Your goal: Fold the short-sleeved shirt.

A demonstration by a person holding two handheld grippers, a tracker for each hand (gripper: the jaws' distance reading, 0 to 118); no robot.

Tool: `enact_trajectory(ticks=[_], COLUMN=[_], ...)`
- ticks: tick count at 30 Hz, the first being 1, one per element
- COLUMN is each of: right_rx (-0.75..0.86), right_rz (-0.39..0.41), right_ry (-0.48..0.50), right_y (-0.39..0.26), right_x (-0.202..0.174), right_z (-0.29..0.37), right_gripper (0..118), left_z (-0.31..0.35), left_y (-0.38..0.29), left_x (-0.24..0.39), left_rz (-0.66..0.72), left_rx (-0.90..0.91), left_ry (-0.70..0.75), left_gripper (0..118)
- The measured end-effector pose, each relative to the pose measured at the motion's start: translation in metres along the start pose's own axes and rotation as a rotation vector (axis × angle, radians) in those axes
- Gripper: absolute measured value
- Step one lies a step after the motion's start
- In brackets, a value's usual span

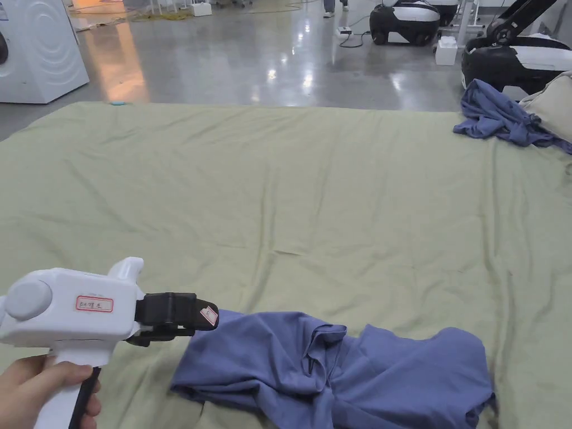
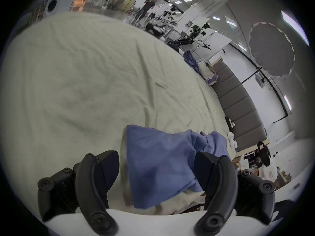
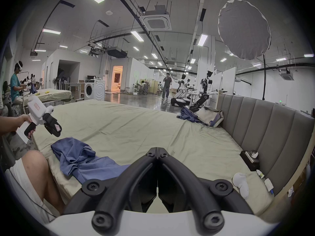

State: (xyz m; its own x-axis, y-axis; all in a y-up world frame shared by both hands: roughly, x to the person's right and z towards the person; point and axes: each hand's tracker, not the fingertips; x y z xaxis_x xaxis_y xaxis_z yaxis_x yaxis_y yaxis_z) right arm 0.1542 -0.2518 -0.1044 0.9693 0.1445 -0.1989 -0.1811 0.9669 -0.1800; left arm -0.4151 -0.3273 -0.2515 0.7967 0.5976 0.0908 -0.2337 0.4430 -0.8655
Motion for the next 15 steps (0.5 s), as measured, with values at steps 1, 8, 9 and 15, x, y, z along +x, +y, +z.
enact_trajectory(ticks=[1,8,9,15], right_rx=[-0.002,-0.009,-0.010,-0.030], right_rz=[-0.001,-0.004,-0.004,0.006], right_ry=[-0.002,0.000,0.000,0.019], right_y=[0.000,-0.004,-0.004,-0.007], right_x=[0.000,0.004,0.004,0.001], right_z=[0.000,-0.003,-0.003,-0.005], right_gripper=[2,2,2,2], left_z=[-0.004,-0.020,-0.024,-0.041], left_y=[0.001,-0.008,-0.010,-0.008], left_x=[-0.004,0.002,0.004,0.015], left_rz=[0.005,0.031,0.033,0.006], left_rx=[0.004,-0.059,-0.066,-0.116], left_ry=[-0.003,-0.008,-0.009,-0.017], left_gripper=[100,100,100,99])
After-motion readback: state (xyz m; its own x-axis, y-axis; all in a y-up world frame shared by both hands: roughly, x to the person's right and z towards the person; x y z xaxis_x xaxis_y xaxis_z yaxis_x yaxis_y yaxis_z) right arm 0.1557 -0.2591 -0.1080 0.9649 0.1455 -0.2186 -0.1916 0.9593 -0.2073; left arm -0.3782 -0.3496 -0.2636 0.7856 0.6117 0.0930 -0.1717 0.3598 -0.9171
